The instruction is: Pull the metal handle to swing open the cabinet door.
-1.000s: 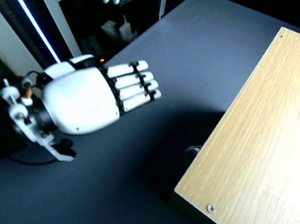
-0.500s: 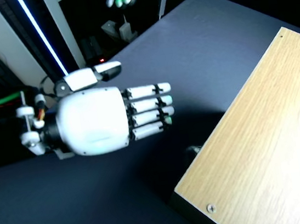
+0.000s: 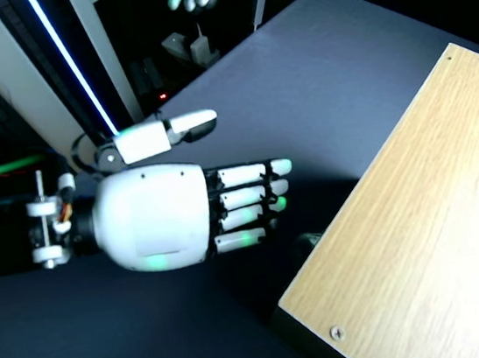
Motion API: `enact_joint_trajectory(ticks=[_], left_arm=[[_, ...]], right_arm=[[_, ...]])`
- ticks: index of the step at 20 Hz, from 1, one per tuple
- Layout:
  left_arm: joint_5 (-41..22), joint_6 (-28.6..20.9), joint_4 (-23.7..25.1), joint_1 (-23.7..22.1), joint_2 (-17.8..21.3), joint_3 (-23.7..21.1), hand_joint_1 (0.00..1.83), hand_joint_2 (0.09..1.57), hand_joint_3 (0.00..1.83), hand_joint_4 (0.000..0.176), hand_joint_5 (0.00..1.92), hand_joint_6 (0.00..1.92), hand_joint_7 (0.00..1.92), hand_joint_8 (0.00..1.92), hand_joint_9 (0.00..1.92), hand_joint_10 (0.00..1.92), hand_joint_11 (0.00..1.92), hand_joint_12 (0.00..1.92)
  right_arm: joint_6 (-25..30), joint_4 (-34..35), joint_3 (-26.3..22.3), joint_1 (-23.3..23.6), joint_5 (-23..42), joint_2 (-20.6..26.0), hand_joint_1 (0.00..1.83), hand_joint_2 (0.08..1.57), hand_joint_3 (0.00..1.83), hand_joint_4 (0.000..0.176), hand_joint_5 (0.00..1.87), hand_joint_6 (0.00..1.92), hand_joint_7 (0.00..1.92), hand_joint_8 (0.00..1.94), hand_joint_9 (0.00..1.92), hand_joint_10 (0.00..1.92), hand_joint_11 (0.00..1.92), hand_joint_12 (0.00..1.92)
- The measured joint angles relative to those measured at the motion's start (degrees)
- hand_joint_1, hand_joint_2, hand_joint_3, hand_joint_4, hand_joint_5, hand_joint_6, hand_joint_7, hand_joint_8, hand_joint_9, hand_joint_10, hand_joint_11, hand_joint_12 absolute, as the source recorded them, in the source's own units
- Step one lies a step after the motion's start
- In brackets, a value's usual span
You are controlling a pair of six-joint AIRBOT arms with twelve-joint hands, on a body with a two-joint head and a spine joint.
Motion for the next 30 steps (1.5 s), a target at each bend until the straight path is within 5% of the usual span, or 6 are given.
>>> enact_joint_trajectory(ticks=[7,13,15,30], left_arm=[[0.02,0.02,0.00,0.00,-0.02,0.00,0.00,1.52,0.00,0.000,0.23,0.00,0.35,0.00,0.33,0.00,0.00,0.78],[0.00,0.00,0.00,0.00,0.00,0.00,0.00,1.50,0.00,0.000,0.28,0.01,0.38,0.01,0.37,0.00,0.00,0.90],[0.00,0.02,-0.02,0.00,-0.02,0.00,0.00,1.50,0.00,0.000,0.29,0.01,0.41,0.01,0.39,0.01,0.00,0.95],[0.02,0.02,-0.02,0.00,-0.02,0.00,0.00,1.53,0.00,0.000,0.31,0.01,0.38,0.00,0.34,0.01,0.00,0.89]], right_arm=[[0.72,1.11,0.35,-0.66,-2.82,1.64,0.00,1.29,0.01,0.000,0.29,0.00,0.33,0.00,0.33,0.00,0.00,0.89],[0.83,1.46,0.28,-0.83,-5.22,2.78,0.00,1.30,0.00,0.000,0.26,0.00,0.28,0.00,0.28,0.00,0.00,0.76],[6.03,1.53,0.37,-1.07,-6.47,2.95,0.00,1.28,0.00,0.000,0.26,0.00,0.28,0.00,0.27,0.00,0.00,0.78],[19.19,1.55,1.55,-1.05,-14.34,1.36,0.00,1.32,0.00,0.000,0.23,0.00,0.26,0.00,0.27,0.00,0.00,0.72]])
